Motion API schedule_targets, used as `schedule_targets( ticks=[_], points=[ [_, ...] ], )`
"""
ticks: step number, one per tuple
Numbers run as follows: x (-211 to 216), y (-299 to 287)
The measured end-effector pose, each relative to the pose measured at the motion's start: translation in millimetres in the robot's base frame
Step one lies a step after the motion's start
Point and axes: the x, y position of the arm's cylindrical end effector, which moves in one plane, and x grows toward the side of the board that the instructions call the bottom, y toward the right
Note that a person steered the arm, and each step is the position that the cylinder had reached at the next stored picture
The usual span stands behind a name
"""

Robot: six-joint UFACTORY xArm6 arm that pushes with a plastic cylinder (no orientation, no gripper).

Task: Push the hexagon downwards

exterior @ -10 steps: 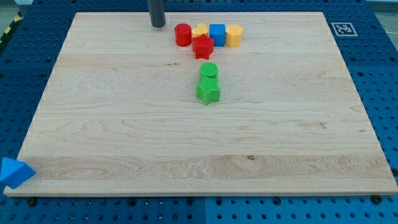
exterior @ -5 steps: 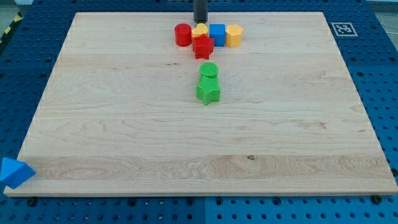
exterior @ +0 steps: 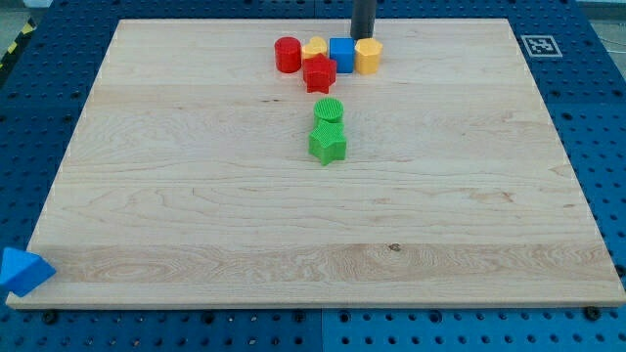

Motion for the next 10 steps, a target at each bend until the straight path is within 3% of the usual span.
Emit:
schedule_targets(
  ticks=[2,5,6,10],
  points=[
    [17,0],
    [121,-3],
    [133,-10],
    [100,17]
  ],
)
